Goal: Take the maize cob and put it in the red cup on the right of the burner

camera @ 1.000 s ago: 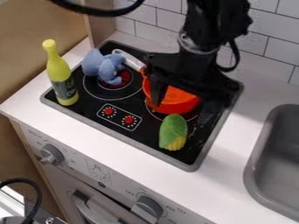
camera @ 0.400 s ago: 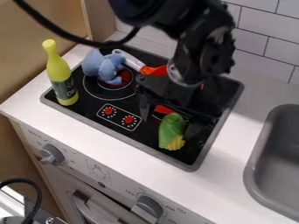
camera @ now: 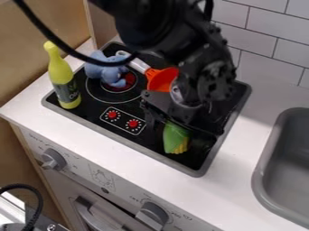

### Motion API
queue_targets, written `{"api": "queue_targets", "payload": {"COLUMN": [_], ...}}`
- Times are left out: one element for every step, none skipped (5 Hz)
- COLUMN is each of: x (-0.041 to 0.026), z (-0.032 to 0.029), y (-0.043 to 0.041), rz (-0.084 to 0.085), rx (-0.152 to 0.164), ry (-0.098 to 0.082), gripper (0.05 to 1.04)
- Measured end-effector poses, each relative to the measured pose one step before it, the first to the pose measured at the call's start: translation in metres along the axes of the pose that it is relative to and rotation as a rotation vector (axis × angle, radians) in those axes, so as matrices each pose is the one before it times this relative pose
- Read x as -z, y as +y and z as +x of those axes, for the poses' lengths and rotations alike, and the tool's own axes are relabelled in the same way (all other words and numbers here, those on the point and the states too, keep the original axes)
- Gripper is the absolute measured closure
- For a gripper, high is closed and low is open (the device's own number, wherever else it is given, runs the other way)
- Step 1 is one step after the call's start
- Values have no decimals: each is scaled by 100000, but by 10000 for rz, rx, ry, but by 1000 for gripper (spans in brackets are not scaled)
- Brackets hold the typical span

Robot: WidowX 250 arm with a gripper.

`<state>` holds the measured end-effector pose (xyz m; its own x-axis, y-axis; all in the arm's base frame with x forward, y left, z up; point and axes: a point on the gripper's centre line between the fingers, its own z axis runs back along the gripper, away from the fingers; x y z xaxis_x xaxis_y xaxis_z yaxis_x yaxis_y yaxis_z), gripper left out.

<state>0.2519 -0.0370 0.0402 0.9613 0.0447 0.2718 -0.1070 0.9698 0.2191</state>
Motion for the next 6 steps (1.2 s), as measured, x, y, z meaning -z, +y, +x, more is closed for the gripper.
{"api": "queue_targets", "payload": {"x": [126, -919, -2048, -3095, -98, 1493], "z": [176, 256, 1035, 2296, 1734, 1784], "y": [176, 246, 401, 900, 859, 685], "rz": [-65, -134, -144, -309, -23, 195], "rx": [-210, -159, -142, -75, 292, 372], "ry": [240, 883, 858, 244, -122, -635], "gripper": [385, 395, 395, 395, 394, 394]}}
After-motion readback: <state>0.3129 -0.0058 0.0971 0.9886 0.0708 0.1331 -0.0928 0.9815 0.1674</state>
